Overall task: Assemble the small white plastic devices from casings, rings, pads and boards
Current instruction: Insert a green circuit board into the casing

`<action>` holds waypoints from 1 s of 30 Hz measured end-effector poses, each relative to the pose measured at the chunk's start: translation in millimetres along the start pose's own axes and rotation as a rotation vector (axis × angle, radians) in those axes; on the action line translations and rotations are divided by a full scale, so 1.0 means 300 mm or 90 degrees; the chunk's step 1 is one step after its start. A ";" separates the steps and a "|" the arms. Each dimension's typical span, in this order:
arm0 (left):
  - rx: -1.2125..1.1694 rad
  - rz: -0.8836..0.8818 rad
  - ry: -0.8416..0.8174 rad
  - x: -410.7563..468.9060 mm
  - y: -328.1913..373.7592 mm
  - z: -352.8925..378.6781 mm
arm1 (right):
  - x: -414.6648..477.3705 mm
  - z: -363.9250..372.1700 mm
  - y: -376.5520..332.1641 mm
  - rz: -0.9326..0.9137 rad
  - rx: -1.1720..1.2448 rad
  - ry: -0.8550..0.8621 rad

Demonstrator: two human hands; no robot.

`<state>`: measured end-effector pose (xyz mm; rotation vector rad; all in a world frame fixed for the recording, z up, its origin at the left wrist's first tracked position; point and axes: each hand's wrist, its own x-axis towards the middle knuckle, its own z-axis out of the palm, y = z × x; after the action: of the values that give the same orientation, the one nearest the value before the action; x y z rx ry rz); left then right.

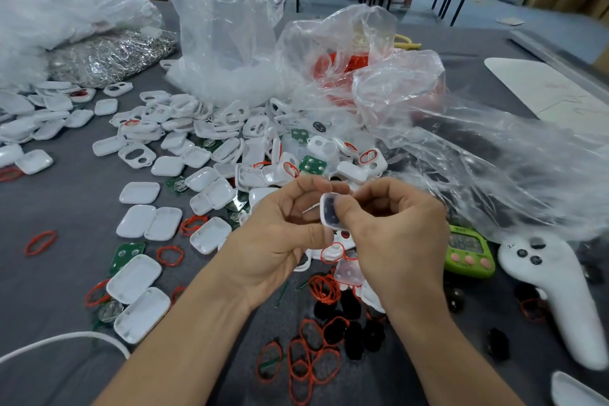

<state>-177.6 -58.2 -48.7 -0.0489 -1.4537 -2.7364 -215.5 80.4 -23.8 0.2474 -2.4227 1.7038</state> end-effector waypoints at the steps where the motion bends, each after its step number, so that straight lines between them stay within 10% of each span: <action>1: 0.001 0.001 0.002 0.000 0.000 0.001 | 0.002 0.001 0.002 -0.007 -0.027 0.011; 14: 0.096 0.004 0.027 -0.001 0.012 -0.007 | 0.062 -0.003 0.044 0.184 0.262 -0.124; 30: 0.383 0.027 0.321 -0.008 -0.001 0.019 | 0.054 0.009 0.066 0.086 0.087 -0.238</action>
<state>-175.2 -53.3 -45.7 0.5677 -1.9631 -1.9503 -236.1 83.7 -38.9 0.4680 -2.6313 2.0458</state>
